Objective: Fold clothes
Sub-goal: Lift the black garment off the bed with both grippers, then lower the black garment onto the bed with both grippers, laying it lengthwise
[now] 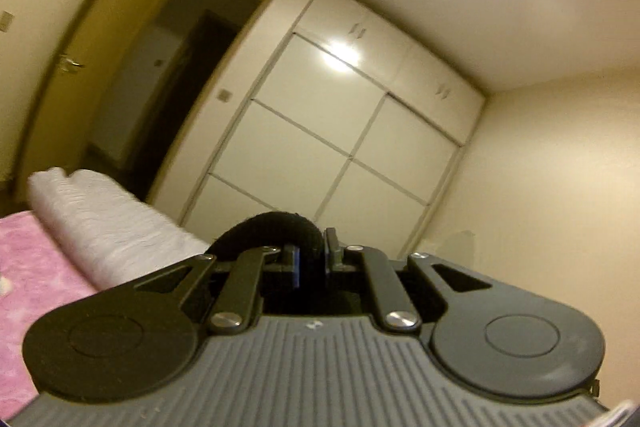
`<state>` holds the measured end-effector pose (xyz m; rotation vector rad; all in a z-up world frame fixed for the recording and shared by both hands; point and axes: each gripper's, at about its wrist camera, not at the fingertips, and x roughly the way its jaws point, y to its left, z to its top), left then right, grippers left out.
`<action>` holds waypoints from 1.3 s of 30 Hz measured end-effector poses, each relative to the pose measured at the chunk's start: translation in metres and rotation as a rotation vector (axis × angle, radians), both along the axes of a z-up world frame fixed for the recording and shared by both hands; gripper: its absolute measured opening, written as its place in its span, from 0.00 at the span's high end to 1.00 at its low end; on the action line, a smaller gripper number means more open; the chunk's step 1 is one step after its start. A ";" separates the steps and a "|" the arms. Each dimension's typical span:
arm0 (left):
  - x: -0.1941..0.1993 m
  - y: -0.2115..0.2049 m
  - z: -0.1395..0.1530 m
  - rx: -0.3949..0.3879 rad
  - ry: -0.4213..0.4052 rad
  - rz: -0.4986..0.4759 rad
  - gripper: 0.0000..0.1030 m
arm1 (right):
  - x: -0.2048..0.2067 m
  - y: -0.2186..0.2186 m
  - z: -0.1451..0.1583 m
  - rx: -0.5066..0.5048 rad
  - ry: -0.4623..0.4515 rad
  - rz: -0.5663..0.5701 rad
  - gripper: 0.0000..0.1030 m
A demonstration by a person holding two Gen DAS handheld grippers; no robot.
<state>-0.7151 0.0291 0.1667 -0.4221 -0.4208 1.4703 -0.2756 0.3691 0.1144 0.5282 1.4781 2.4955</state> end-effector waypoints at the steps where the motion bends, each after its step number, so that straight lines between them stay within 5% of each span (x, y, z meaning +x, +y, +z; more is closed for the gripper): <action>1: 0.000 0.003 0.005 0.003 -0.017 -0.021 0.93 | 0.003 -0.006 0.011 0.015 0.003 -0.022 0.91; 11: 0.004 0.068 0.037 0.002 -0.036 -0.251 0.93 | 0.033 -0.053 0.070 0.118 -0.048 -0.223 0.90; 21: 0.020 0.264 -0.016 -0.241 -0.018 -0.269 0.93 | 0.045 0.073 0.022 -0.169 -0.260 -0.372 0.90; 25: 0.024 0.289 0.013 -0.161 0.024 -0.267 0.93 | 0.054 0.095 0.050 -0.089 -0.261 -0.412 0.90; 31: 0.026 0.258 0.022 -0.070 0.055 -0.281 0.93 | 0.065 0.056 0.083 0.098 -0.210 -0.410 0.90; 34: 0.029 0.225 -0.040 -0.254 0.094 -0.302 0.92 | 0.062 0.024 0.060 0.091 -0.257 -0.375 0.90; 39: 0.036 0.167 -0.166 -0.648 0.167 -0.341 0.92 | 0.066 -0.057 -0.045 -0.138 -0.536 -0.285 0.90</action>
